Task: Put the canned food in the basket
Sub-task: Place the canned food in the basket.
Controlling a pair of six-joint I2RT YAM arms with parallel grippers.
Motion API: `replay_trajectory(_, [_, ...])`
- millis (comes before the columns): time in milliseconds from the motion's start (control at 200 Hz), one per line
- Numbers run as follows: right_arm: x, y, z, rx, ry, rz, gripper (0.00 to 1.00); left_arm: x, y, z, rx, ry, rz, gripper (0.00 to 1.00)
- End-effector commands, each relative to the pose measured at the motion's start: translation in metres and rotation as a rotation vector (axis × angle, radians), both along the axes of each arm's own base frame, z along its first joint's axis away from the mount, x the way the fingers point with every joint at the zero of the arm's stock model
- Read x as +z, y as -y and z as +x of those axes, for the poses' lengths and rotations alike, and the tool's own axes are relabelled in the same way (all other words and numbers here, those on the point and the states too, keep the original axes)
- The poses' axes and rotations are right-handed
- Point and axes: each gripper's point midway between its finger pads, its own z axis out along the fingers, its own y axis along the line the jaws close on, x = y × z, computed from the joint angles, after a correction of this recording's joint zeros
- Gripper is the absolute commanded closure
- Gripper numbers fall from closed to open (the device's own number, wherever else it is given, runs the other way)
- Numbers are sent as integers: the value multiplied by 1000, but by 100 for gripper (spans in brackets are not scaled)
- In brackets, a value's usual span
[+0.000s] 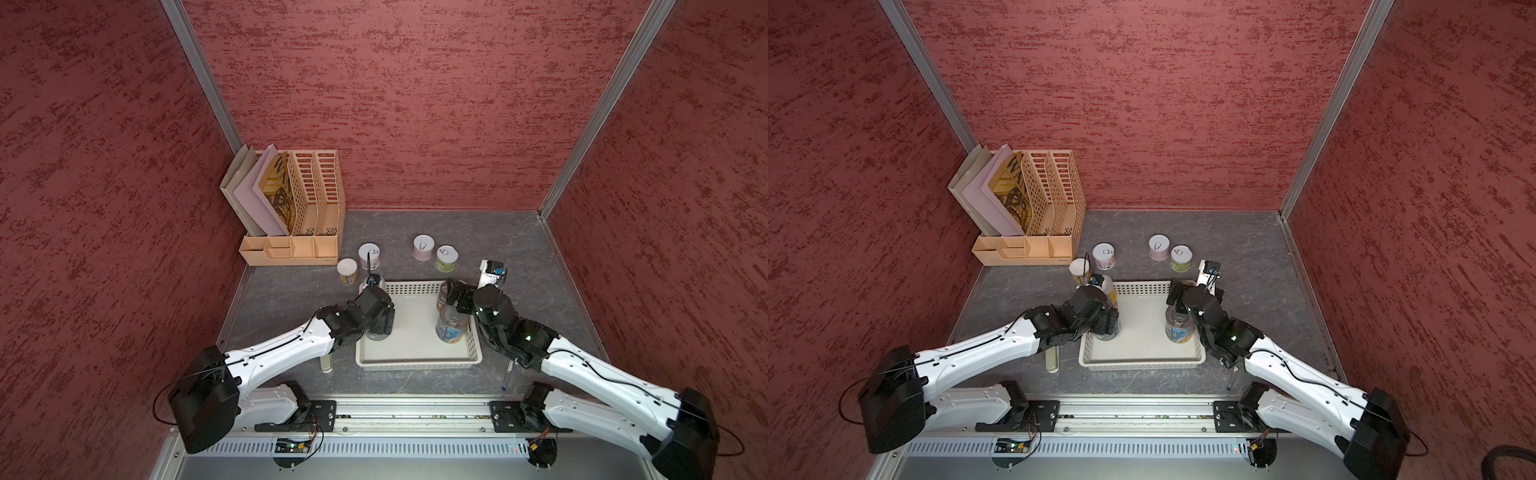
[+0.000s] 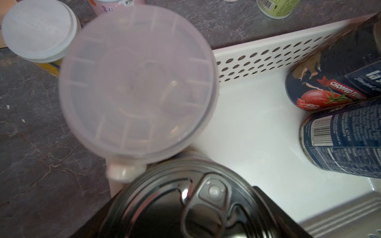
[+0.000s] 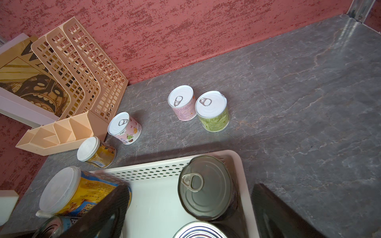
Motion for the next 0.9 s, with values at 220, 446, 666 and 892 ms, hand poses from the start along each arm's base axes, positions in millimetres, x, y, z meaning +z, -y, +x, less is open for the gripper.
replay_trajectory(220, [11,-2,4,-3,19,26,2,3,-26,22,153,89,73,51])
replay_trajectory(446, [10,-3,4,1,16,26,1,-8,-28,24,184,68,121,32])
replay_trajectory(666, [10,-3,4,2,16,28,2,-9,-27,26,199,71,158,17])
replay_trajectory(892, [10,-3,4,4,16,27,2,-3,-27,24,198,91,136,0])
